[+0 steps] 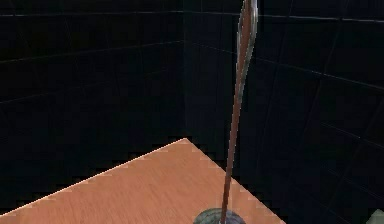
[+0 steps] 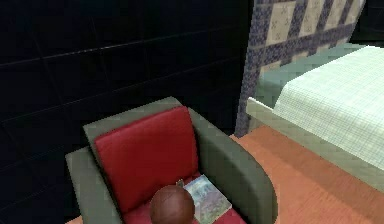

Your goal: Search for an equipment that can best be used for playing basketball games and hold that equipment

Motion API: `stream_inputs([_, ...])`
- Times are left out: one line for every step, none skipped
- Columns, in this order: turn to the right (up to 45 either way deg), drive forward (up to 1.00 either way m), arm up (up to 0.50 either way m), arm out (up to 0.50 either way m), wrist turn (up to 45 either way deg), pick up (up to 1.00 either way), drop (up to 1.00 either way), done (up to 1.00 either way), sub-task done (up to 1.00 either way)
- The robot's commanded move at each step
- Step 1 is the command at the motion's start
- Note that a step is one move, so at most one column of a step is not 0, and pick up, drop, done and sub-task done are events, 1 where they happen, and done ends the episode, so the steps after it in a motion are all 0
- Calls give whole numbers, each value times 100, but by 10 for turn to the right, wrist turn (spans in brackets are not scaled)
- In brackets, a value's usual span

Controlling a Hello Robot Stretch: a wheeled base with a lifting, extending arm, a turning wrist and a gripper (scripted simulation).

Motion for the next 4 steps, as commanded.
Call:
stream_inputs([0, 0, 0, 20, 0, 0, 0, 0, 0])
stream_inputs([0, 0, 0, 0, 450, 0, 0, 0, 0])
stream_inputs([0, 0, 0, 0, 450, 0, 0, 0, 0])
stream_inputs([0, 0, 0, 0, 450, 0, 0, 0, 0])
